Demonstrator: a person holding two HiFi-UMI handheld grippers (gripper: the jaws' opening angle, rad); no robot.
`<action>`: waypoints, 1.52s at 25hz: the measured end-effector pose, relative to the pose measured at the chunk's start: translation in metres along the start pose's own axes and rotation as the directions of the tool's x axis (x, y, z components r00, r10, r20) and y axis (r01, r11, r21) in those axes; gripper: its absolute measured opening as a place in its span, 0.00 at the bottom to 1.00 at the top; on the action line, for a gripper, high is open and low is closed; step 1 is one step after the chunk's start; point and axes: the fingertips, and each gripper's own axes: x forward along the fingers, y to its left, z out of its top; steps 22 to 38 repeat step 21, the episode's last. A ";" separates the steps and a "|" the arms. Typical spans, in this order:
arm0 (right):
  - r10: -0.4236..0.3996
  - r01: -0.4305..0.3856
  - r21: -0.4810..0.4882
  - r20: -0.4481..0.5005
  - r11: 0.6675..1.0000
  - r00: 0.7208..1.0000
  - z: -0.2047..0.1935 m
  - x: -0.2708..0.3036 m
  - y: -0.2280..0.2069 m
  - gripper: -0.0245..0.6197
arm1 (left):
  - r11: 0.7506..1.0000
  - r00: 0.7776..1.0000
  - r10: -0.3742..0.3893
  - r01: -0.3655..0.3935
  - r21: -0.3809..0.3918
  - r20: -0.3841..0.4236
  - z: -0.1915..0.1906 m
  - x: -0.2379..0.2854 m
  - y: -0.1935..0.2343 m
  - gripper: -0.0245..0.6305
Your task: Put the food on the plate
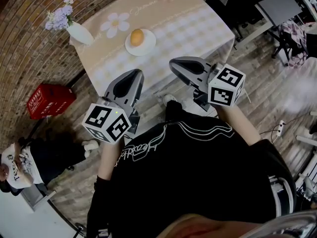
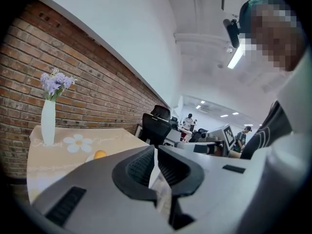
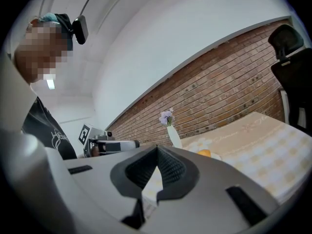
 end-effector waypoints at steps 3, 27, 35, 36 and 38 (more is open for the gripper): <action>0.000 0.000 -0.003 0.000 1.000 1.000 -0.001 -0.001 0.006 0.03 | 1.000 1.000 0.003 -0.003 0.008 -0.004 -0.001 -0.006 -0.004 0.07; -0.002 0.002 0.000 -0.012 1.000 1.000 -0.004 0.000 -0.003 0.03 | 1.000 1.000 0.009 -0.009 0.019 -0.003 -0.002 0.003 -0.002 0.06; -0.002 0.002 0.000 -0.012 1.000 1.000 -0.004 0.000 -0.003 0.03 | 1.000 1.000 0.009 -0.009 0.019 -0.003 -0.002 0.003 -0.002 0.06; -0.002 0.002 0.000 -0.012 1.000 1.000 -0.004 0.000 -0.003 0.03 | 1.000 1.000 0.009 -0.009 0.019 -0.003 -0.002 0.003 -0.002 0.06; -0.002 0.002 0.000 -0.012 1.000 1.000 -0.004 0.000 -0.003 0.03 | 1.000 1.000 0.009 -0.009 0.019 -0.003 -0.002 0.003 -0.002 0.06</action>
